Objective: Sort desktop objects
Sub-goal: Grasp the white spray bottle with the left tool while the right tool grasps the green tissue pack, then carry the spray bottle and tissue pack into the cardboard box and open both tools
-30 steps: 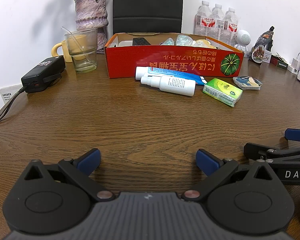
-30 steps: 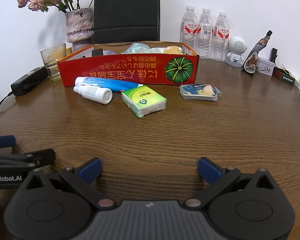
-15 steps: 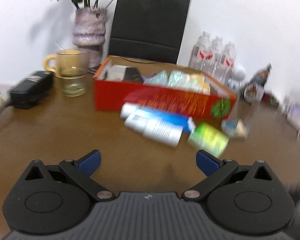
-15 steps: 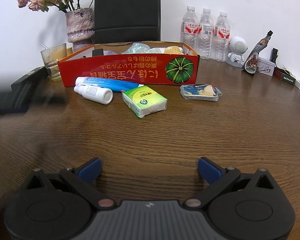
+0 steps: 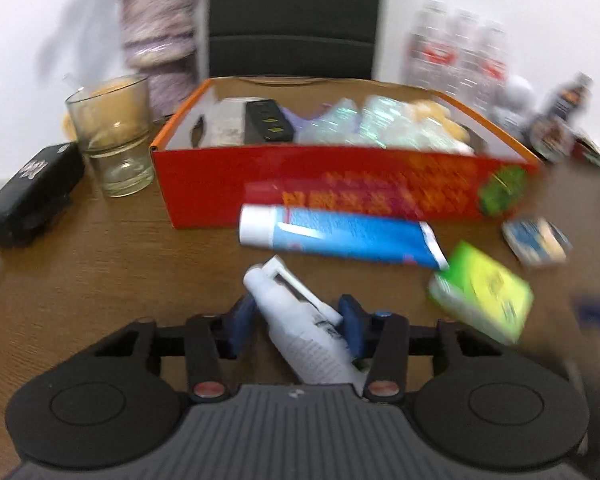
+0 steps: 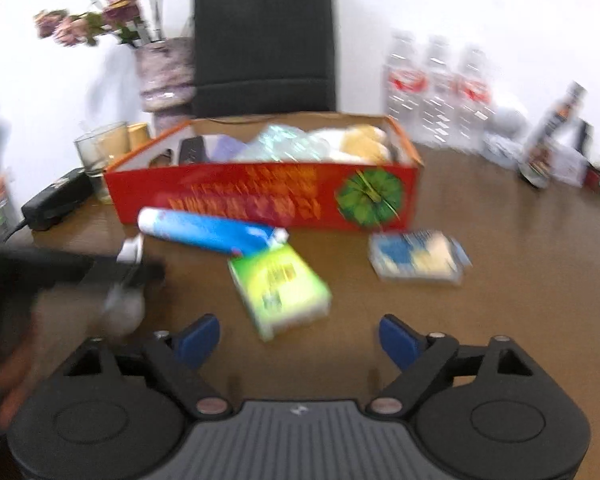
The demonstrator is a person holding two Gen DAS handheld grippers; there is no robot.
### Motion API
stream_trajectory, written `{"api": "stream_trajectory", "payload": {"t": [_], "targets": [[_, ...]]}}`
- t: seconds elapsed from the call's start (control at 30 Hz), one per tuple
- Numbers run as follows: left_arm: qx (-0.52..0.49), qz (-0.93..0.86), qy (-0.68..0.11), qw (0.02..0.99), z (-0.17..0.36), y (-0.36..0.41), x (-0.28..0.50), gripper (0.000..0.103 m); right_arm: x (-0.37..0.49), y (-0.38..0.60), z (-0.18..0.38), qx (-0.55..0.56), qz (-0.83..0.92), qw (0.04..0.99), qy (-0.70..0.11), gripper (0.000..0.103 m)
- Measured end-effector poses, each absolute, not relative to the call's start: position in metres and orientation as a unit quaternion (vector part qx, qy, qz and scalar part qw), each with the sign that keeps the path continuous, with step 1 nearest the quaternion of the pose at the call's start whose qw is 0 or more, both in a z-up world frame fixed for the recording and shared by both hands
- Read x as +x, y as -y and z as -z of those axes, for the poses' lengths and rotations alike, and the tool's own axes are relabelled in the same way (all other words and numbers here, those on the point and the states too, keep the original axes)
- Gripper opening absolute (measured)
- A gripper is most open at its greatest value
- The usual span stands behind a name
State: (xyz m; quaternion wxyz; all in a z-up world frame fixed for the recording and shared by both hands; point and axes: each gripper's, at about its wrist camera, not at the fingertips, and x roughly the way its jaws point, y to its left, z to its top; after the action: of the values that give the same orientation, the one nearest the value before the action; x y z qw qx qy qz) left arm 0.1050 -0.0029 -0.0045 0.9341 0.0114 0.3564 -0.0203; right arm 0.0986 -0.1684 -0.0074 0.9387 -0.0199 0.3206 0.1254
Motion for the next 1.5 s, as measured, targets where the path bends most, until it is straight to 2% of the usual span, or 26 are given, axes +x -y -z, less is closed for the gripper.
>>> {"api": "stream_trajectory", "payload": {"t": [0.13, 0.2, 0.27, 0.43, 0.5, 0.6, 0.63, 0.7, 0.73, 0.83, 0.9, 0.93, 0.97, 1.2, 1.5], "targets": [[0.044, 0.051, -0.345, 0.936, 0.005, -0.005, 0.078, 0.044, 0.131, 0.152, 0.017, -0.047, -0.143, 0.931, -0.333, 0.082], [0.053, 0.07, -0.338, 0.937, 0.005, -0.009, 0.068, 0.044, 0.137, 0.147, 0.021, -0.04, -0.144, 0.93, -0.335, 0.06], [0.054, 0.085, -0.335, 0.937, 0.006, -0.012, 0.058, 0.044, 0.126, 0.147, 0.022, -0.033, -0.153, 0.931, -0.33, 0.045], [0.05, 0.114, -0.328, 0.937, 0.006, -0.014, 0.02, 0.044, 0.074, 0.149, 0.023, -0.025, -0.148, 0.936, -0.319, 0.044], [0.046, 0.12, -0.327, 0.936, 0.007, -0.016, 0.004, 0.047, 0.044, 0.149, 0.024, -0.029, -0.126, 0.94, -0.316, 0.044], [0.041, 0.109, -0.329, 0.937, 0.009, -0.021, -0.012, 0.063, 0.019, 0.152, 0.022, -0.025, -0.11, 0.941, -0.32, 0.046], [0.04, 0.103, -0.332, 0.937, 0.008, -0.019, -0.014, 0.076, 0.012, 0.154, 0.021, -0.023, -0.105, 0.941, -0.322, 0.046], [0.039, 0.096, -0.337, 0.936, 0.007, -0.015, -0.018, 0.078, 0.009, 0.153, 0.02, -0.027, -0.102, 0.94, -0.325, 0.054], [0.041, 0.096, -0.337, 0.936, 0.006, -0.013, -0.019, 0.078, 0.009, 0.152, 0.02, -0.029, -0.102, 0.94, -0.324, 0.054], [0.046, 0.092, -0.34, 0.935, 0.006, -0.012, -0.023, 0.061, 0.009, 0.151, 0.021, -0.028, -0.099, 0.941, -0.322, 0.054], [0.046, 0.086, -0.346, 0.933, 0.003, -0.014, -0.025, 0.043, 0.009, 0.151, 0.021, -0.026, -0.096, 0.942, -0.321, 0.053], [0.048, 0.084, -0.352, 0.931, 0.001, -0.015, -0.027, 0.028, 0.009, 0.151, 0.021, -0.026, -0.095, 0.942, -0.321, 0.052], [0.05, 0.082, -0.358, 0.929, -0.001, -0.015, -0.028, 0.028, 0.007, 0.151, 0.021, -0.027, -0.095, 0.943, -0.319, 0.045], [0.026, 0.076, -0.342, 0.936, -0.014, -0.013, -0.042, 0.028, -0.006, 0.143, 0.02, -0.029, -0.097, 0.944, -0.313, 0.043], [-0.025, 0.077, -0.301, 0.95, -0.04, -0.016, -0.054, 0.028, -0.033, 0.154, -0.014, -0.007, -0.096, 0.958, -0.268, 0.043]]}}
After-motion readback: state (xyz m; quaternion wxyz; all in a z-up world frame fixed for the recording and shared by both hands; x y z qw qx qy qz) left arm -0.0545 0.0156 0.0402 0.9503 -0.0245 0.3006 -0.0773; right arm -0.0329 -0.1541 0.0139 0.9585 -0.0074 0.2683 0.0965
